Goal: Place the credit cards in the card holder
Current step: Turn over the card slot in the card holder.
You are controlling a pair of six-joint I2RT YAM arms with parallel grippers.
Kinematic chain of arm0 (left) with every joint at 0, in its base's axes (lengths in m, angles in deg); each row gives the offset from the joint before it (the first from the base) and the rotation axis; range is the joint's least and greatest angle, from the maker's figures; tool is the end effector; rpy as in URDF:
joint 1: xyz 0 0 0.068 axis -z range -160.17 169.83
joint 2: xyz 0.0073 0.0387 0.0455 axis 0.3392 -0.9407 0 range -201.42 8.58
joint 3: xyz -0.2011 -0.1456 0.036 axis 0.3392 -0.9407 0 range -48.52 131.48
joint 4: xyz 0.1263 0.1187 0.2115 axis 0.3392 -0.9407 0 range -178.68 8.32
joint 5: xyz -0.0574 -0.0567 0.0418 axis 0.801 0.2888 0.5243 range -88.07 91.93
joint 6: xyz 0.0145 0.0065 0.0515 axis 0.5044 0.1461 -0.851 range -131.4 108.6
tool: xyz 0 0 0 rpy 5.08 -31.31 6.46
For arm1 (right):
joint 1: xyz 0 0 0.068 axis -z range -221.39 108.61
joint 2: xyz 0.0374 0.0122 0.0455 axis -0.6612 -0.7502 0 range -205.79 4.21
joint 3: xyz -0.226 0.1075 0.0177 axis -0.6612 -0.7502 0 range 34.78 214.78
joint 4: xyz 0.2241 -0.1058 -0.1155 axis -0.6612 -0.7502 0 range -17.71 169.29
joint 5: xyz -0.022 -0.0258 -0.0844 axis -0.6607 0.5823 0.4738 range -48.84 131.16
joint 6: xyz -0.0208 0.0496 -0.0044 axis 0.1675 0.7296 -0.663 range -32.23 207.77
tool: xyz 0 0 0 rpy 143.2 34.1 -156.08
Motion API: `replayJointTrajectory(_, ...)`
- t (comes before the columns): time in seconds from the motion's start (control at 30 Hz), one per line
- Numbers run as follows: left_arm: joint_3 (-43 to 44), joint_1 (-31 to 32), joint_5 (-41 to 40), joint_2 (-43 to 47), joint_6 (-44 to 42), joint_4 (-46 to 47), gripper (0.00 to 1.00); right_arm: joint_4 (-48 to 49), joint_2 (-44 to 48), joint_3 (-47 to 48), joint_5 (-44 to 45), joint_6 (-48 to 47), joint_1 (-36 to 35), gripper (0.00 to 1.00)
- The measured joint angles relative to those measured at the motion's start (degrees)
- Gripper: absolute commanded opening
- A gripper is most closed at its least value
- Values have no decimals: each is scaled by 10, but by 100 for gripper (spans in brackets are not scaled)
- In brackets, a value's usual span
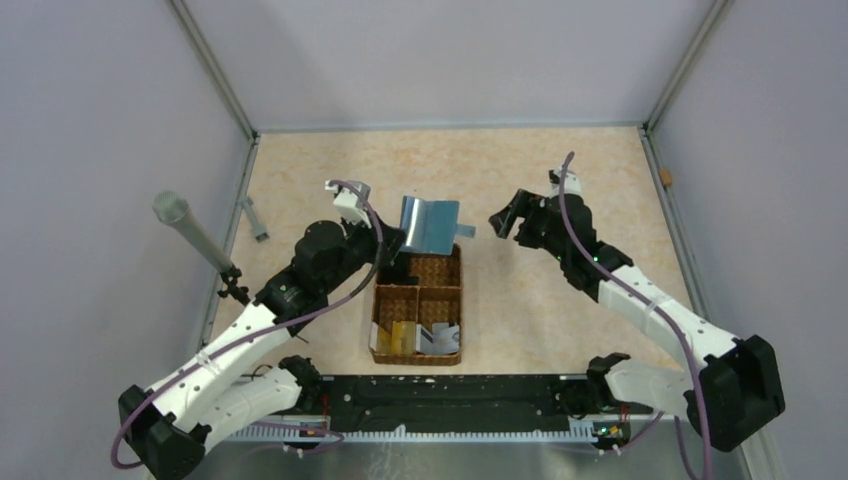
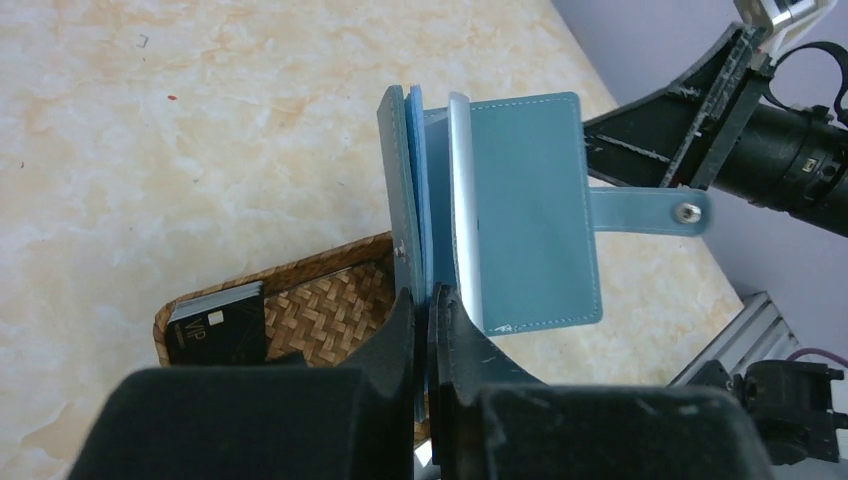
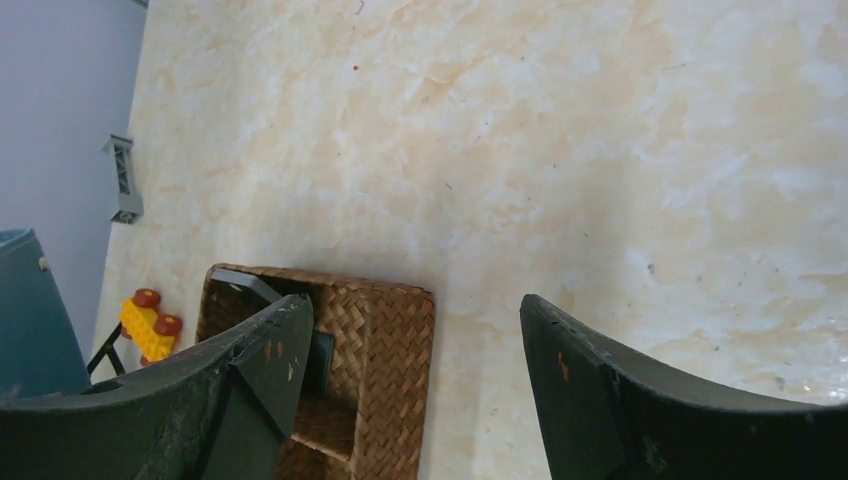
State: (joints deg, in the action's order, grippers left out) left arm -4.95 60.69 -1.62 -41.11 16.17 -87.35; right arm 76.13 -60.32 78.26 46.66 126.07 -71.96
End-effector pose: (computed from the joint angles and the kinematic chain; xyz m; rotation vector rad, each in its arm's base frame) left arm 0.1783 -0.1512 0.3073 0.1677 1.8406 -0.7974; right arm 0.2412 0.1385 0.2498 0.2024 2.0462 0.6702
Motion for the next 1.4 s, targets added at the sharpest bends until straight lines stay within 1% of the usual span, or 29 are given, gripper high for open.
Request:
replayJointTrajectory(0.1,0,-33,45,5,1,4,0,-17,30,0,-26,-24,20,85)
replayJointTrajectory(0.2,0,-45,80,6,-10,0,0,-25,68,10,-88,-58,26,87)
replayJointTrajectory(0.33,0,-45,111,6,-34,-13,0,-20,74,67,-183,-77,26,88)
replayJointTrajectory(0.43,0,-45,126,6,-47,-12,0,-2,63,99,-227,-69,23,88)
replayJointTrajectory(0.53,-2,-44,130,3,-48,-2,0,35,34,103,-248,-53,0,88)
replayJointTrajectory(0.7,-3,-37,117,-11,-49,9,0,67,-30,101,-266,-20,-49,88)
replayJointTrajectory(0.9,-3,-10,99,-20,-59,11,0,105,-68,101,-270,14,-73,86)
replayJointTrajectory(1.07,-3,-7,86,-24,-64,14,0,110,-94,102,-250,29,-87,77)
replayJointTrajectory(1.17,-4,-7,82,-24,-65,16,0,106,-108,102,-238,38,-91,68)
replayJointTrajectory(1.27,-8,-7,82,-24,-64,29,0,104,-111,102,-223,43,-91,52)
replayJointTrajectory(1.4,-21,-7,85,-23,-63,47,0,104,-114,101,-195,42,-92,21)
